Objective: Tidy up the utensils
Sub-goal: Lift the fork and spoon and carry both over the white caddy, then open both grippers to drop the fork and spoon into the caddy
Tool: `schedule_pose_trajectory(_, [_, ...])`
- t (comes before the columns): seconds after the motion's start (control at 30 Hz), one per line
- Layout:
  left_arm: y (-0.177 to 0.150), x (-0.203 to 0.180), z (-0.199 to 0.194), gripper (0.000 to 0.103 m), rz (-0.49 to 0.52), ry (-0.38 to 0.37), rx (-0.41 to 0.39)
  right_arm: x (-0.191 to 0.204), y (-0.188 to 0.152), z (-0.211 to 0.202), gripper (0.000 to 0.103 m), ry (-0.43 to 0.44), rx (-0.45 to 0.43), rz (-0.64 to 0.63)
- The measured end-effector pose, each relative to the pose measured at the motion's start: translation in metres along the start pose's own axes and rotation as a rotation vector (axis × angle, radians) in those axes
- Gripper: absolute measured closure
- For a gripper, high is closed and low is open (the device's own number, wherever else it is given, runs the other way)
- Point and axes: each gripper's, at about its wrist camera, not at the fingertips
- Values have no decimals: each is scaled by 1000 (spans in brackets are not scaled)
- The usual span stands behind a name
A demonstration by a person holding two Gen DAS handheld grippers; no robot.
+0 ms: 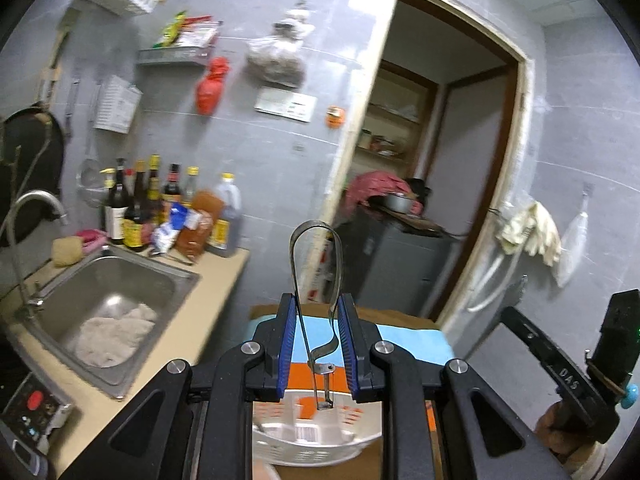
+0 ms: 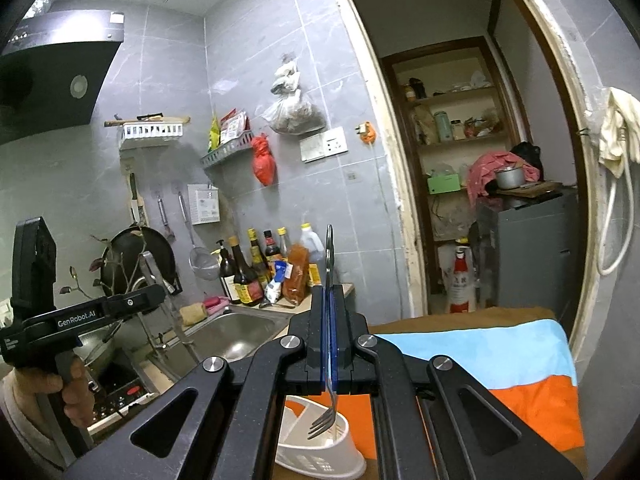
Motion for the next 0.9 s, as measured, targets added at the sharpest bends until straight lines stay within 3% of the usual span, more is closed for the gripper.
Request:
schedule_pose_trajectory(0.47, [-38, 38, 44, 83, -65, 71, 81, 10, -38, 62, 101, 6, 121, -40])
schedule_pose_trajectory(0.9, [-70, 25, 70, 83, 51, 79, 139, 3, -66, 90, 101, -29, 223, -17])
Point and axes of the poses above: each gripper's, at about its wrist camera, not at the fingertips, and z roughly the way its jaws point, x to its left, y to its top, and after that the axes turned 1 degree about y, right-handed
